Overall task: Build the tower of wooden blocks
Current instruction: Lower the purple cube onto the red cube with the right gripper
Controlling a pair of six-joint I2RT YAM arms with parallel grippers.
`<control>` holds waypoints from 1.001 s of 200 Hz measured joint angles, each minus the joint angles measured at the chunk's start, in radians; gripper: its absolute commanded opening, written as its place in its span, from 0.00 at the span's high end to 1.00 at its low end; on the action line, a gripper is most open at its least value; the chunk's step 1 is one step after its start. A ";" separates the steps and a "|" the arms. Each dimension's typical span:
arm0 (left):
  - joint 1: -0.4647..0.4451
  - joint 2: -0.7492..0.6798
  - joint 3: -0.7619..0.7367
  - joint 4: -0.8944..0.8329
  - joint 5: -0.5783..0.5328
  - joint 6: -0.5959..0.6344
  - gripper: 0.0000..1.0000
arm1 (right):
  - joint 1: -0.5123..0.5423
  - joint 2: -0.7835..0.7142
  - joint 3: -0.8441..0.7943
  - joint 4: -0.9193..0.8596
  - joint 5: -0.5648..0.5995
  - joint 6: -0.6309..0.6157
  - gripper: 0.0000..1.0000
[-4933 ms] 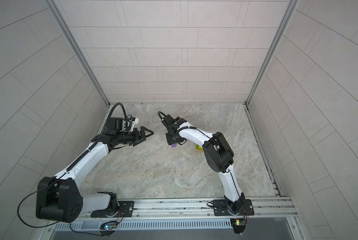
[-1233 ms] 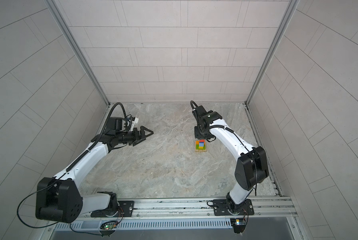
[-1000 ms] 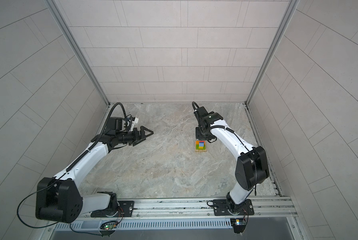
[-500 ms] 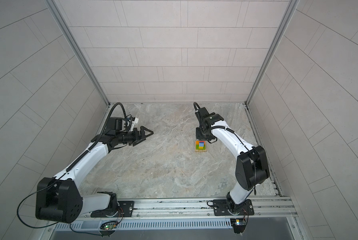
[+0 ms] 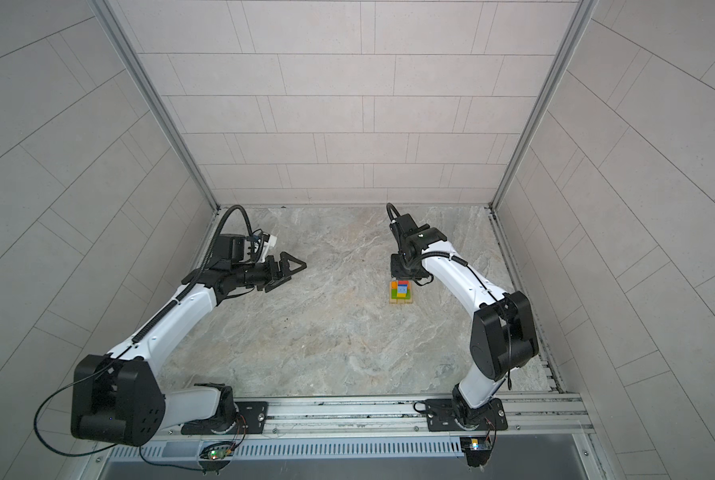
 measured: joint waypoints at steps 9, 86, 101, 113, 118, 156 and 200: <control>0.000 0.000 0.000 0.000 0.000 0.000 0.01 | 0.000 0.000 0.000 0.001 0.000 0.000 0.74; 0.000 0.000 0.000 0.000 0.000 0.000 0.00 | -0.004 0.000 -0.018 0.015 -0.001 0.000 0.74; 0.000 0.000 0.000 0.000 0.000 0.000 0.00 | -0.004 0.000 -0.019 0.016 -0.002 0.000 0.74; 0.000 0.000 0.000 0.000 0.000 0.000 0.00 | -0.004 0.000 -0.022 0.021 -0.002 0.000 0.74; 0.000 0.000 0.000 0.000 0.000 0.000 0.00 | -0.004 0.000 -0.024 0.023 -0.002 0.000 0.74; 0.000 0.000 0.000 0.000 0.000 0.000 0.00 | -0.004 0.000 -0.027 0.029 -0.003 0.000 0.74; 0.000 0.000 0.000 0.000 -0.001 0.000 0.00 | -0.004 0.001 -0.027 0.033 -0.005 0.000 0.75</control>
